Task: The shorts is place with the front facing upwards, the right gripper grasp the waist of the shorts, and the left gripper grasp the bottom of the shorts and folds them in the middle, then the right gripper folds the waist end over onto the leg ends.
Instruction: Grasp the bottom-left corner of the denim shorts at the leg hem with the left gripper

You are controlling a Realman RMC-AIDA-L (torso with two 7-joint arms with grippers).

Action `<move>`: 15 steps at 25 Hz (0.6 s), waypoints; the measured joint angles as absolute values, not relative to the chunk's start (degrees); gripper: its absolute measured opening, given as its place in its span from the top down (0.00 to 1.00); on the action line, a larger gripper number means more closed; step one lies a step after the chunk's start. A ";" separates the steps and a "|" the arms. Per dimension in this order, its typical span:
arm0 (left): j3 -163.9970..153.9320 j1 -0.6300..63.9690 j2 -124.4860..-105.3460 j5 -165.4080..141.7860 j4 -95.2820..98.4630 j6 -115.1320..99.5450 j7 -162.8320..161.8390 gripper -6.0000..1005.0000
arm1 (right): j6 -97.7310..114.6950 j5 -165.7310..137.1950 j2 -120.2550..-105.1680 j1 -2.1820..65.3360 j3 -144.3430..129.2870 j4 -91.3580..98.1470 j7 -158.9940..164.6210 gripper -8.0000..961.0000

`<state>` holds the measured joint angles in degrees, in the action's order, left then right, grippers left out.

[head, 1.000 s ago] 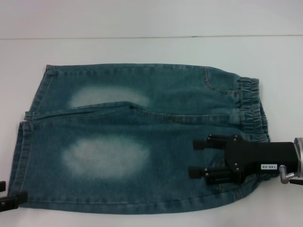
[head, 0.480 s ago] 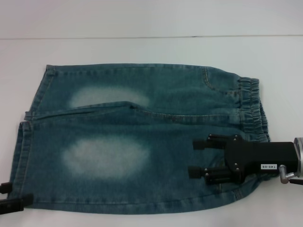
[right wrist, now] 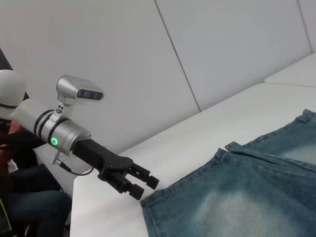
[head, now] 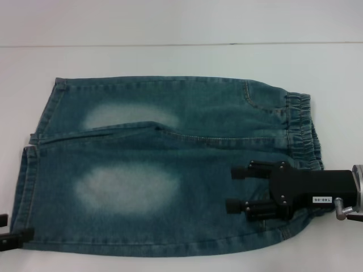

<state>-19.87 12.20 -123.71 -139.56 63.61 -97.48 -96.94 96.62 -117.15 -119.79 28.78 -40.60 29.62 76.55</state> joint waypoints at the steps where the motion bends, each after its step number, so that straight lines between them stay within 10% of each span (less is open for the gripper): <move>1: -19.87 12.15 -123.74 -139.61 63.61 -97.07 -96.94 0.10 | 96.58 -117.15 -119.79 28.77 -40.61 29.62 76.55 0.05; 15: -20.50 13.59 -123.77 -141.54 62.93 -98.83 -97.30 0.10 | 96.41 -117.11 -119.70 28.97 -40.53 29.62 76.84 0.05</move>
<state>-20.50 13.59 -123.77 -141.54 62.93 -98.83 -97.30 96.41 -117.11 -119.70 28.97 -40.53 29.62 76.84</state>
